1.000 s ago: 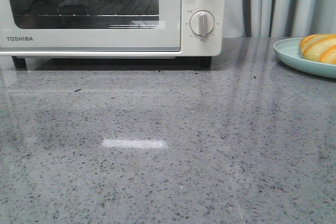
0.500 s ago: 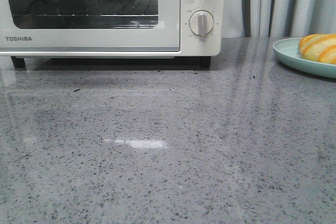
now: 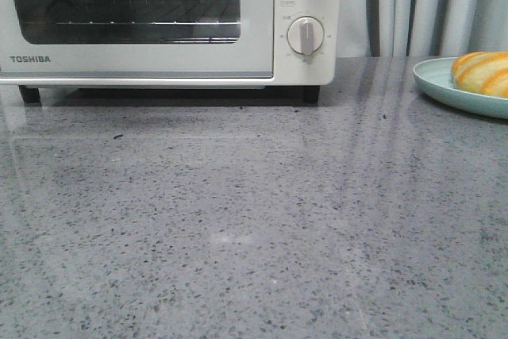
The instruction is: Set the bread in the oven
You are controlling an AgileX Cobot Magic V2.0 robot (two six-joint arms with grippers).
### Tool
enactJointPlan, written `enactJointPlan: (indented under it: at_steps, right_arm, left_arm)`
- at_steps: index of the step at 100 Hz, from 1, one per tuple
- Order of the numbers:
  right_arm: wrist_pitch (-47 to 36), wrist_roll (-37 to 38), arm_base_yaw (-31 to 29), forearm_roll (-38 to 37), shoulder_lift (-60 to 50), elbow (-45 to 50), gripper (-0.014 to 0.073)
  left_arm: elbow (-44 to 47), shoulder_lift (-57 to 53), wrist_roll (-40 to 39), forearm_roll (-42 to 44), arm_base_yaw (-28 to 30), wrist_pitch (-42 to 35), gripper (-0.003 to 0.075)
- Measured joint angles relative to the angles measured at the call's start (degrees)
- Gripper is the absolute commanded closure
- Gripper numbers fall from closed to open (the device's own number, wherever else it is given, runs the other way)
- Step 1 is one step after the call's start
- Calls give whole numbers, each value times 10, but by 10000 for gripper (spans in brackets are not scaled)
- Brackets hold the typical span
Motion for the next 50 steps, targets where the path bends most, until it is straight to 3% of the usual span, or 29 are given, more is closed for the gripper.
enactJointPlan:
  at_steps: [34,50]
  right_arm:
    - [-2,0,0,0,0,0,662]
    - [-16,0,0,0,0,0,662]
  left_arm:
    - [137,-105,0,6,-37,149,742]
    - [206,-113,-1,16,-37,166,742]
